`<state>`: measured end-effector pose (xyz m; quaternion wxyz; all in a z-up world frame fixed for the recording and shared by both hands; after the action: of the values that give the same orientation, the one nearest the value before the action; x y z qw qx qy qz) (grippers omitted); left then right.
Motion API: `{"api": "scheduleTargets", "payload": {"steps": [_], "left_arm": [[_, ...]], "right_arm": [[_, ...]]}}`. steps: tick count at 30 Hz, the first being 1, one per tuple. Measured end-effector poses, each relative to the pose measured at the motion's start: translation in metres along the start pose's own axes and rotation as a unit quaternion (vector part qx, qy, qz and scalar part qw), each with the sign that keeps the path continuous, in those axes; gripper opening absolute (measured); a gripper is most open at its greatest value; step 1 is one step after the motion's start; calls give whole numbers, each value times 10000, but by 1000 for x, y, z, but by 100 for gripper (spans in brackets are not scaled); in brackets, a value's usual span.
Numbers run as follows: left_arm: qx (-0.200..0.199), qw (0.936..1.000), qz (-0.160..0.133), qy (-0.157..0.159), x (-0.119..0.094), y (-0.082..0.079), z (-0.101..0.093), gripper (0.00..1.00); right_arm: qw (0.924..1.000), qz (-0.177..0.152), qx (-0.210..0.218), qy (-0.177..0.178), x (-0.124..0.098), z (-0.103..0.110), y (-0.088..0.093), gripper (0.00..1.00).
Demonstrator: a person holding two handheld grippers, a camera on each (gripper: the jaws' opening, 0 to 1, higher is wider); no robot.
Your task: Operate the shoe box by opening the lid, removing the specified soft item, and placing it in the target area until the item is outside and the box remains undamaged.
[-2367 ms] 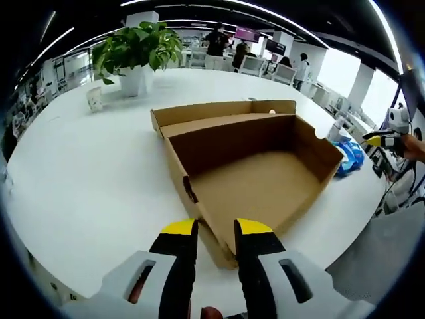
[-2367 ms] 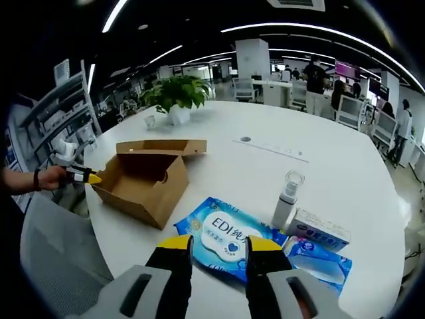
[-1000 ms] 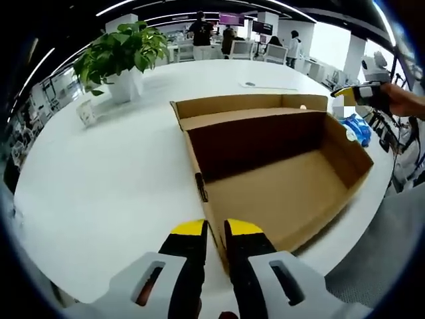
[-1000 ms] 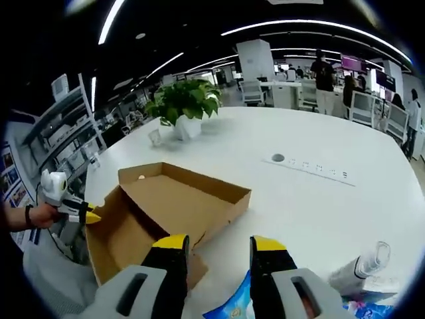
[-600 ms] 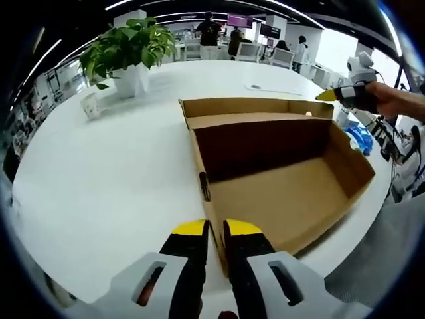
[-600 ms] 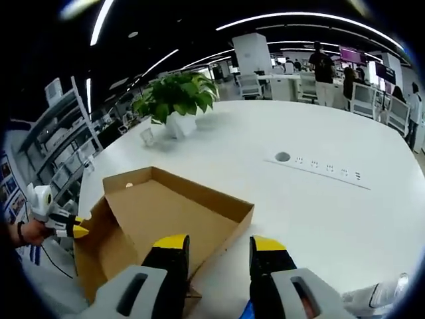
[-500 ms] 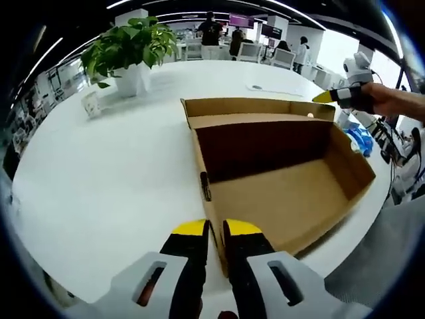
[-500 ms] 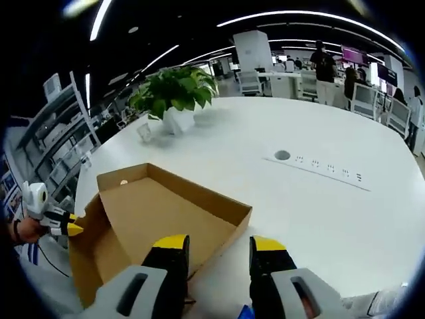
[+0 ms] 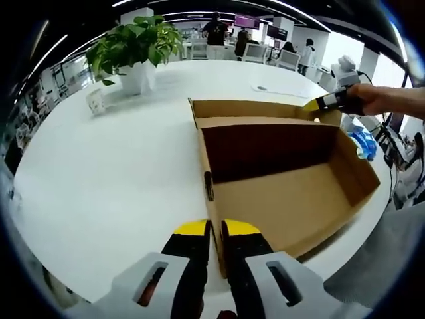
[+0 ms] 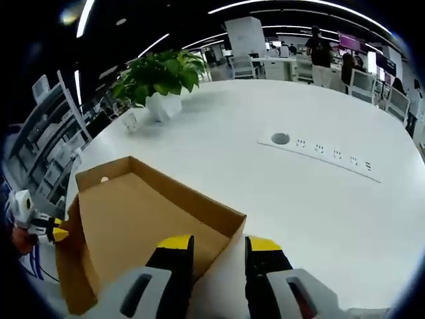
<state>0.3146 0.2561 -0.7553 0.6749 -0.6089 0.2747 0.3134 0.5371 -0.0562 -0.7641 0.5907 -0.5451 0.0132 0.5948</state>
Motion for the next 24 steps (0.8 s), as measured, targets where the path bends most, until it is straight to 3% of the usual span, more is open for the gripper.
{"api": "scheduleTargets", "payload": {"steps": [3,7,14,24], "left_arm": [[5,10000,6,-34,1,0,0,5],[30,10000,4,-60,2,0,-1,5],[70,9999,10,-95,1,0,-2,5],[129,9999,47,-103,2,-2,-3,5]], "right_arm": [[9996,20,294,20,5,-10,-1,25],[9986,101,513,71,11,-19,-3,16],[9973,262,607,307,12,-22,-4,6],[9972,60,373,646,-6,-11,-18,1]]}}
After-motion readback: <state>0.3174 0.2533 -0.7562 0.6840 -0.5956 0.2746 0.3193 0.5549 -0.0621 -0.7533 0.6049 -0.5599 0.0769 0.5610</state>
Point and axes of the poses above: the point that each gripper's makers call its tool centre point, and the gripper's own axes: x roughly forward along the fingers, z roughly to its left, y roughly out of its underside, the point moved 5 cm from there along -x, roughly backward along the fingers, and after that the axes turned 14 degrees about -y, right-handed, at the moved point
